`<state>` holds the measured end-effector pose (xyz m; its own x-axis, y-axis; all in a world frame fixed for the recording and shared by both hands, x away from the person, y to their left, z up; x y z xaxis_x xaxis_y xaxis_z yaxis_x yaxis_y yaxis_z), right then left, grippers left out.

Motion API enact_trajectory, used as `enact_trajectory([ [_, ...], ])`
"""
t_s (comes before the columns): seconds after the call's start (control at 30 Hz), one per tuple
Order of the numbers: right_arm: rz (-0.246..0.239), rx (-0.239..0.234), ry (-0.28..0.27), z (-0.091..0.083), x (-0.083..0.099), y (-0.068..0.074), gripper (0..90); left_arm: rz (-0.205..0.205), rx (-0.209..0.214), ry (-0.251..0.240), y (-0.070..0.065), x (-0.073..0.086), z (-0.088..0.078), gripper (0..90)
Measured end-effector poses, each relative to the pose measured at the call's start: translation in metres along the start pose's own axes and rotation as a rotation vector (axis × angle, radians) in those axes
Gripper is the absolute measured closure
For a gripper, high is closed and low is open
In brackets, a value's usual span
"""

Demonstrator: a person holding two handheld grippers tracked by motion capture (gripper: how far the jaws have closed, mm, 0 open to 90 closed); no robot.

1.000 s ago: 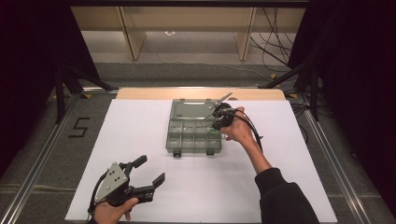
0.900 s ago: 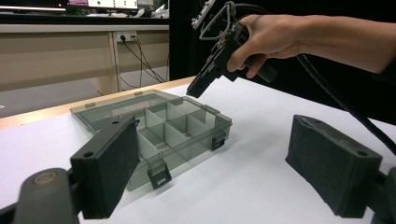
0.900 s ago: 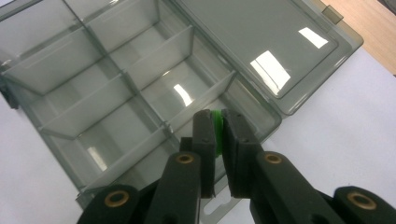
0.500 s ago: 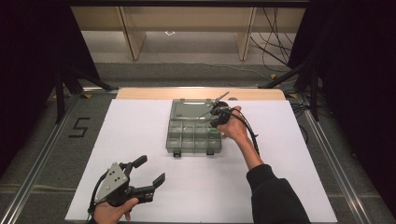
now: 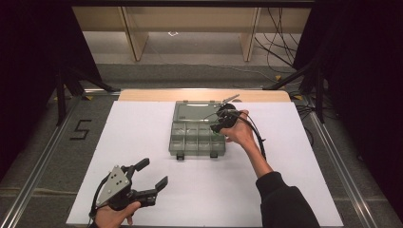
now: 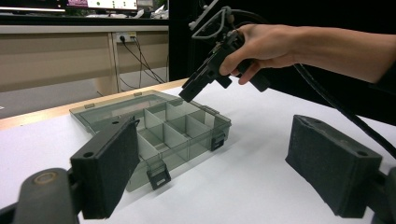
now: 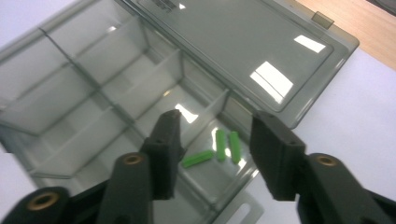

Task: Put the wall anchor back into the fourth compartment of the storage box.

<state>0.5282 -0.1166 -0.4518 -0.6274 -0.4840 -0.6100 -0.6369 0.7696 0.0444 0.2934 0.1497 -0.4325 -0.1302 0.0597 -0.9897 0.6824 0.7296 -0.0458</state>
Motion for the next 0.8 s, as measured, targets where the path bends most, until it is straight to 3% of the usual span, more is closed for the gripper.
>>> enact_trajectory([
  [0.2,-0.011,-0.004,-0.089,-0.017,0.013,-0.001,39.6,-0.003,0.004,-0.008,0.000,0.001,0.002,16.0],
  [0.37,0.017,-0.015,-0.137,-0.035,0.023,0.000,36.0,-0.001,-0.003,0.003,0.000,0.001,0.001,16.0],
  [0.47,-0.001,-0.021,-0.201,-0.044,0.028,0.002,35.5,0.002,-0.001,0.003,-0.001,0.001,0.001,16.0],
  [0.5,0.000,-0.032,-0.173,-0.050,0.032,0.003,34.9,0.012,0.005,0.003,0.000,0.001,0.002,16.0],
  [0.57,-0.004,-0.036,-0.210,-0.056,0.035,0.006,34.9,0.007,0.003,0.005,0.000,0.001,0.002,16.0],
  [0.8,-0.016,-0.087,-0.257,-0.071,0.049,0.019,30.9,0.004,0.000,0.006,-0.001,0.001,0.002,16.0],
])
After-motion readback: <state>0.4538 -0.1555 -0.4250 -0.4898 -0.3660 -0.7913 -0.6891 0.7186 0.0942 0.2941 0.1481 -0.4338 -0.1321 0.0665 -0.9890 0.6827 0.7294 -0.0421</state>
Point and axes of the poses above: each handheld gripper's, and its own axes: z roughly forward along the jaws, x roughly out of its underside, y roughly to its left, the point moved 4 cm from there along z, roughly forward along the jaws, and after that the axes turned 3 degrees about z, right-handed, at the moved point
